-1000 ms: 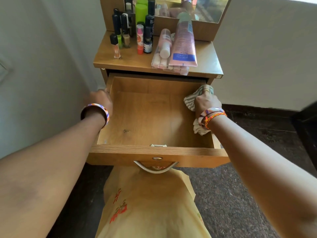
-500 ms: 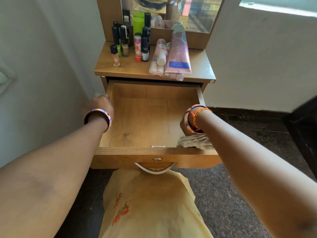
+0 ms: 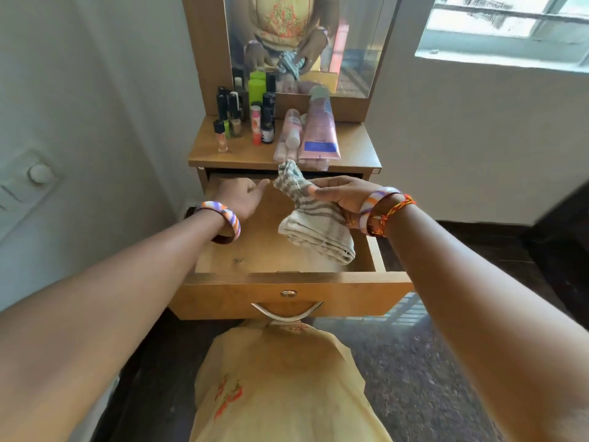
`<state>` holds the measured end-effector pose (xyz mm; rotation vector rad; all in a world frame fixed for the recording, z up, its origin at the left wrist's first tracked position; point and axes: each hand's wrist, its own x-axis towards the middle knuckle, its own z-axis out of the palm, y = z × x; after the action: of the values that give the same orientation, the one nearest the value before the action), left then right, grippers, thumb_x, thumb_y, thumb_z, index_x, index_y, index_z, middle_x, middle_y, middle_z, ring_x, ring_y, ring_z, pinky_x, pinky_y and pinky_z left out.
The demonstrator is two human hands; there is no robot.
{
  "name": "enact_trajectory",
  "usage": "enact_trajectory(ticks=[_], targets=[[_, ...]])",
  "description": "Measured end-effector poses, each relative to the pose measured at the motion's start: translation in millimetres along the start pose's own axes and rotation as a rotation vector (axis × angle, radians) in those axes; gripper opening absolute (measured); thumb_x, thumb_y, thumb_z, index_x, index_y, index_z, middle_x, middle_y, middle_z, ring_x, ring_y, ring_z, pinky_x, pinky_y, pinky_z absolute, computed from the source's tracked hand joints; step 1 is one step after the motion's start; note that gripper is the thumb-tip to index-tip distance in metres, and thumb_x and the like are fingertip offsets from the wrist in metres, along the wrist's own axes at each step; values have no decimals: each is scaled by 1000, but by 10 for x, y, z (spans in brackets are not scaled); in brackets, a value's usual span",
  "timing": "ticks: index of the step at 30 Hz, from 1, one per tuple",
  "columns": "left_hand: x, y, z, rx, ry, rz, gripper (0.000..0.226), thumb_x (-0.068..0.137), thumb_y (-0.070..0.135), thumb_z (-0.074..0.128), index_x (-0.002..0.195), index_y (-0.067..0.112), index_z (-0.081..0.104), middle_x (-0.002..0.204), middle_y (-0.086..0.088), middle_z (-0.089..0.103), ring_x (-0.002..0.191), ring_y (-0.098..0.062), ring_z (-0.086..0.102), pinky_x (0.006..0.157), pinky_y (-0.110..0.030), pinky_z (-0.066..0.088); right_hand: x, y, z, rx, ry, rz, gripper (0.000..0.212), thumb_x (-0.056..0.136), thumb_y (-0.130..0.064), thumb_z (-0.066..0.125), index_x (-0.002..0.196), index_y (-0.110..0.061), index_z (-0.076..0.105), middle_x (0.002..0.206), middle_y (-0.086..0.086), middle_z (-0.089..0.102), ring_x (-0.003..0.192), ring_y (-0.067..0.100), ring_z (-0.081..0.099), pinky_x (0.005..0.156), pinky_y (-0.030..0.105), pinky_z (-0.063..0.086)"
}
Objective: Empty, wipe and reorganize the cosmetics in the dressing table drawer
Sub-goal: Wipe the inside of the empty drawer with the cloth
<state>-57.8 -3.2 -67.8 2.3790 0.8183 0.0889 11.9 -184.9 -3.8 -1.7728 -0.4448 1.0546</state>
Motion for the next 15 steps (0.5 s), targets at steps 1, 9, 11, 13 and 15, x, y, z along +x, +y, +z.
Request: enact_trajectory(ticks=[1,9,11,13,15], targets=[[-94,140,-2,-288,-144,-17,53,97,50,33,83,10,64,96,-11,64,85,-24,59,70,-30,45,-43,-15,16,52,20,-14,20,94,-15,52,113,-14,61,80,-1,63,72,10,60,72,23,54],[-435,427,-23,-944,-522,-27,90,48,56,83,119,8,58,99,-6,73,88,-18,71,72,-26,58,-278,-89,38,217,151,-125,33,93,-2,51,124,-13,59,96,7,63,89,21,60,83,32,51],[-425,373,-71,-999,-525,-4,105,20,53,91,112,11,62,97,-5,75,87,-18,73,73,-27,59,-268,-111,13,239,214,-111,37,90,4,53,124,-10,59,108,10,64,96,24,64,91,36,51],[-438,344,-139,-1035,-490,25,101,18,46,93,109,12,65,101,-7,74,92,-21,71,80,-32,58,-286,-129,11,315,267,-52,33,87,4,58,119,-6,60,121,13,61,115,26,59,102,37,46],[-492,345,-233,-1071,-470,29,82,33,36,93,106,11,66,101,-9,74,87,-21,73,76,-33,60,-348,-135,55,474,232,44,35,91,-5,57,126,-6,52,122,10,57,115,22,56,97,34,48]])
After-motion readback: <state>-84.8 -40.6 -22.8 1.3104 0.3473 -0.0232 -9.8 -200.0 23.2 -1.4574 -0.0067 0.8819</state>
